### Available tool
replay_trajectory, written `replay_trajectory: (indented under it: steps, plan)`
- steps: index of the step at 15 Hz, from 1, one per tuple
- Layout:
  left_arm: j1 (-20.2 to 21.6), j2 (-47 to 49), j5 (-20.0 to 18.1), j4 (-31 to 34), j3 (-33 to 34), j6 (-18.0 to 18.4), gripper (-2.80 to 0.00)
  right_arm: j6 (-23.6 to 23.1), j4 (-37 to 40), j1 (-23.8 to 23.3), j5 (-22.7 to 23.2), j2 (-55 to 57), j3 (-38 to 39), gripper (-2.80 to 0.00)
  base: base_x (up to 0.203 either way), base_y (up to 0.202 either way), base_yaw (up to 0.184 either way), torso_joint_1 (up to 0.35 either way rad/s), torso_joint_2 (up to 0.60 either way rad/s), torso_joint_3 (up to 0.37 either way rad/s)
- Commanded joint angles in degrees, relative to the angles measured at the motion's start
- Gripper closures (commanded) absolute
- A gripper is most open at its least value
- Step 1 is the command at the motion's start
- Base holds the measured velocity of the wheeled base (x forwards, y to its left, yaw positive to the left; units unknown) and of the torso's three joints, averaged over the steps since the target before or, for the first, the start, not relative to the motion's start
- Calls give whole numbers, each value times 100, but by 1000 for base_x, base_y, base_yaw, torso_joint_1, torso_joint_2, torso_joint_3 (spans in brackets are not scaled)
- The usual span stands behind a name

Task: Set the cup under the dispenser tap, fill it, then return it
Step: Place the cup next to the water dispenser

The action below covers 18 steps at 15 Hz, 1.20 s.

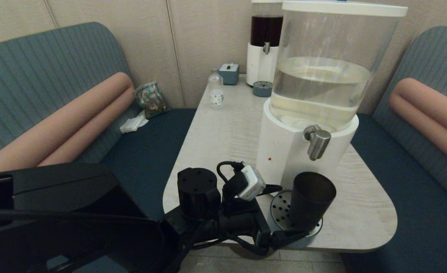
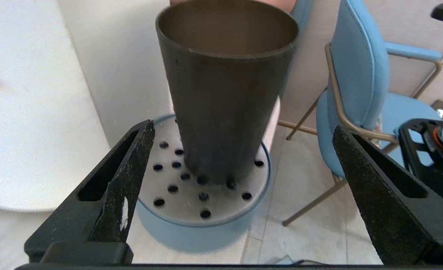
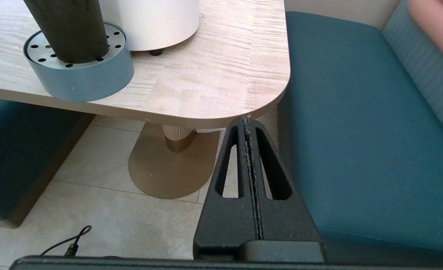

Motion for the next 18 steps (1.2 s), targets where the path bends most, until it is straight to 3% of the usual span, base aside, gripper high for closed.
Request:
replay_trajectory:
  steps: [1, 18]
  plan:
    - [-7, 203, -16, -49, -148, 4, -280, -1, 0, 2, 3, -1, 7, 0, 0, 0, 0, 0, 0, 0]
    - [-35, 722, 326, -159, -956, -85, -280, -8, 0, 2, 3, -4, 1, 0, 0, 0, 0, 0, 0, 0]
